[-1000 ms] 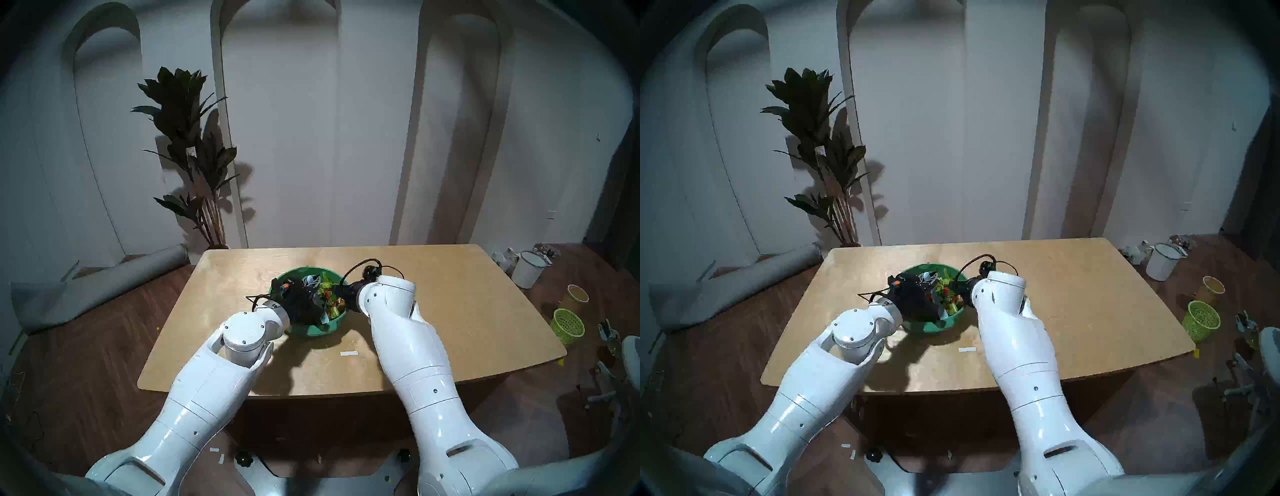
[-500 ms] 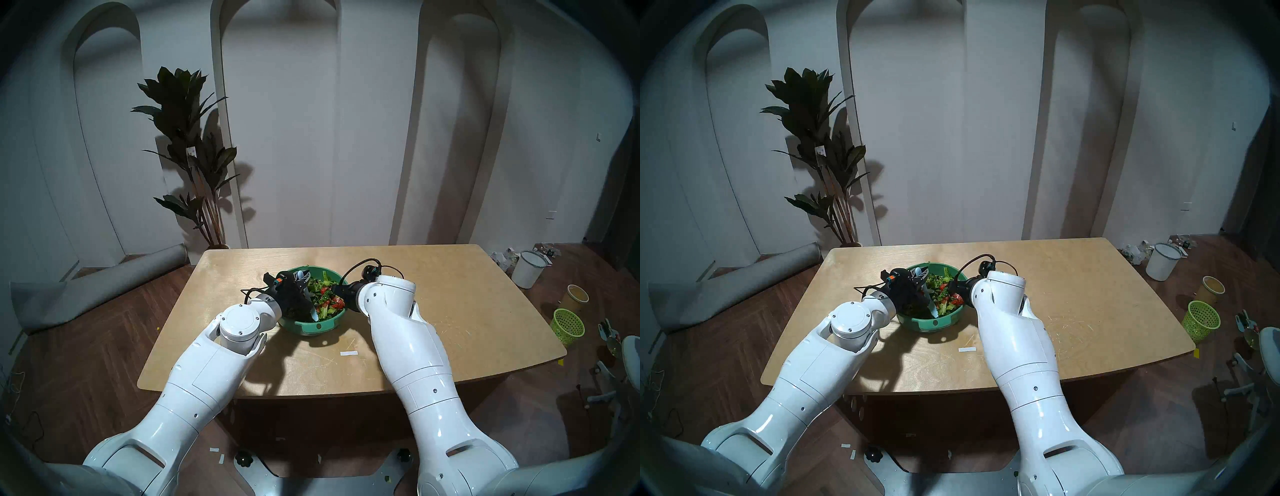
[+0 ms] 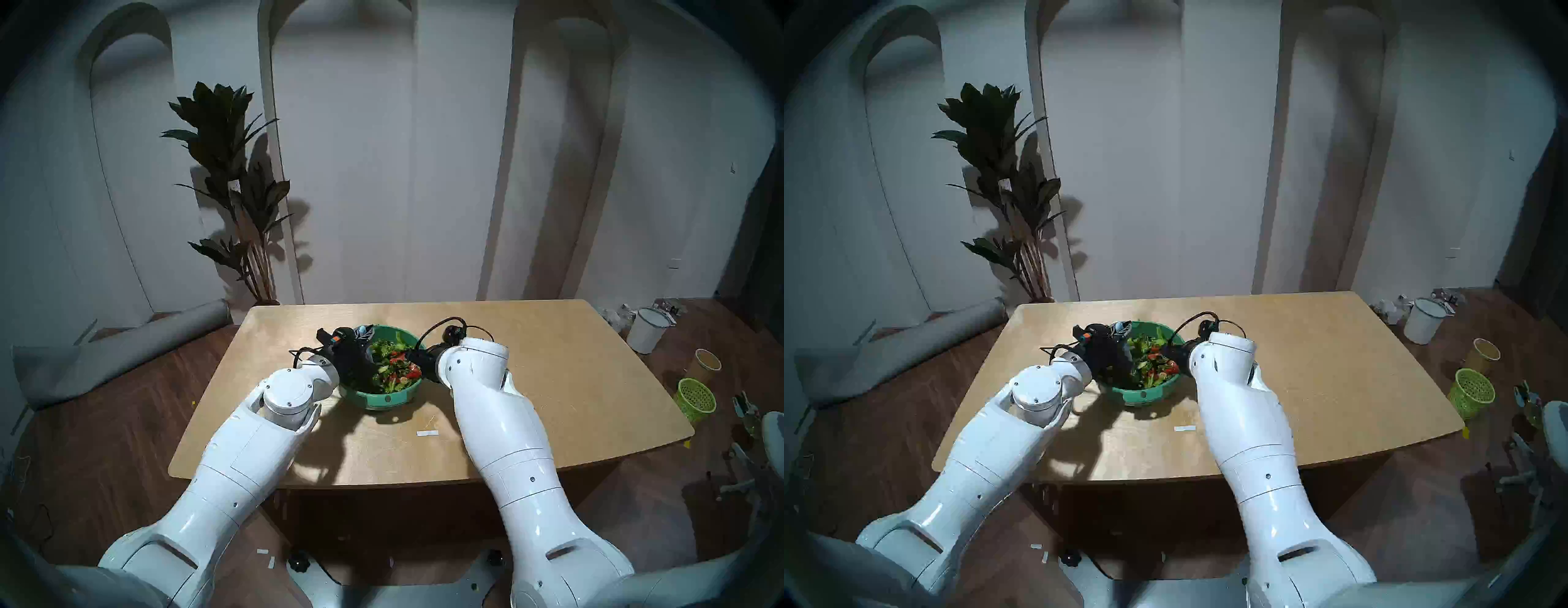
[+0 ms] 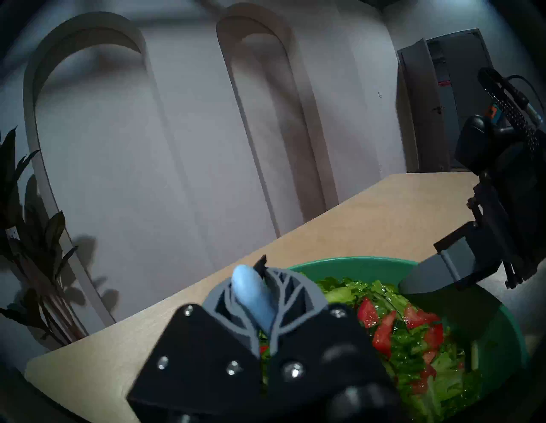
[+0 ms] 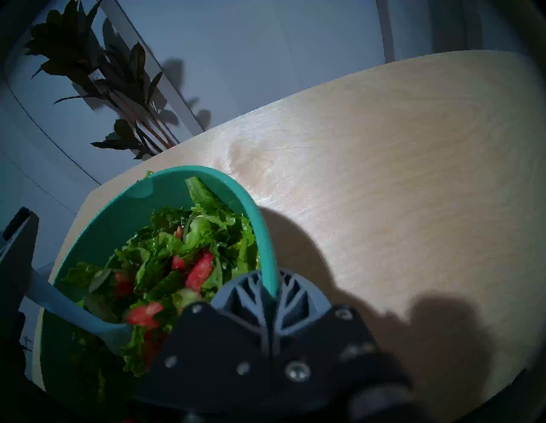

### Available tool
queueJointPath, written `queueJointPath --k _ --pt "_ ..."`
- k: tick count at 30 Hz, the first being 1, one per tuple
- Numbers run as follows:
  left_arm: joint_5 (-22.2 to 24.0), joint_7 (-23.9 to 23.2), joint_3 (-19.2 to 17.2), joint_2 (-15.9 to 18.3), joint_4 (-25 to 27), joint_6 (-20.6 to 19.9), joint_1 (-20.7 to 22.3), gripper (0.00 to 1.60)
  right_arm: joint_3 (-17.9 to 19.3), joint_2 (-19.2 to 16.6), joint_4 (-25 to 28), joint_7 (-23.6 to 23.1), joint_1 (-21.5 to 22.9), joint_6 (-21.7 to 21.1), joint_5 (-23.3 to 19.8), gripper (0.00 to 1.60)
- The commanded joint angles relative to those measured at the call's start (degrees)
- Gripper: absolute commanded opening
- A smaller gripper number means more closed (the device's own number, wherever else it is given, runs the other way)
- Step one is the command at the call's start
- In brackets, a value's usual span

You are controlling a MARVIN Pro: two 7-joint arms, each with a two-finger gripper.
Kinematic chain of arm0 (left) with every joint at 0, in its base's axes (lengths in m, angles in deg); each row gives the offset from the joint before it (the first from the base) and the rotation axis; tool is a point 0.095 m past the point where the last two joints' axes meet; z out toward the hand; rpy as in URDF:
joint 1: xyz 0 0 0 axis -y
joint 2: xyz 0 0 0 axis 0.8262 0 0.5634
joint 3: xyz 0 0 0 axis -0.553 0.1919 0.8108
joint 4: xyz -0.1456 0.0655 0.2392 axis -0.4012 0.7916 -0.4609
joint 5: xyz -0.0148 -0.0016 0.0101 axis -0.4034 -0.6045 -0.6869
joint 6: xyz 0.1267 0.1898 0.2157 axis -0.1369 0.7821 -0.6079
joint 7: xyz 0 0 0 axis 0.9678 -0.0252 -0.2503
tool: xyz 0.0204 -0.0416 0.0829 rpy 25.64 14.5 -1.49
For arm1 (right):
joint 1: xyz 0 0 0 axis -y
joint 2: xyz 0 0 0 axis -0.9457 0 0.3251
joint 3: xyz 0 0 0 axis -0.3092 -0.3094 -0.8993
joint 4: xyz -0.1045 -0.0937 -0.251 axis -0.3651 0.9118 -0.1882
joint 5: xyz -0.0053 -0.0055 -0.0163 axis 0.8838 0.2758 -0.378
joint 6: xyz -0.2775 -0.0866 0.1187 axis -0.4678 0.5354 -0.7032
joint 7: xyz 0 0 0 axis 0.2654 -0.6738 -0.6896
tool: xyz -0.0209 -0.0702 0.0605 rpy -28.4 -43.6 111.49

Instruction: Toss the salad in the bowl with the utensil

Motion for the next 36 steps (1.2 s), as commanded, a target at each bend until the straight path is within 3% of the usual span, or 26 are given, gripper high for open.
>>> queueJointPath --k 1,19,36 --pt "-0.36 0.22 -0.93 0.63 1.28 0.44 1.98 0.00 0.11 0.19 1.29 0.16 0.63 0.06 0.00 0.00" --pt "-1.69 -0.20 -0.35 -0.07 -1.61 1.66 4.56 0.00 0.12 0.20 1.27 0.15 0.63 0.07 0.02 0.00" --pt "-2.45 -1.15 -0.39 -0.33 2.24 0.13 4.22 0.00 0.13 0.21 1.27 0.14 0.63 0.06 0.04 0.00"
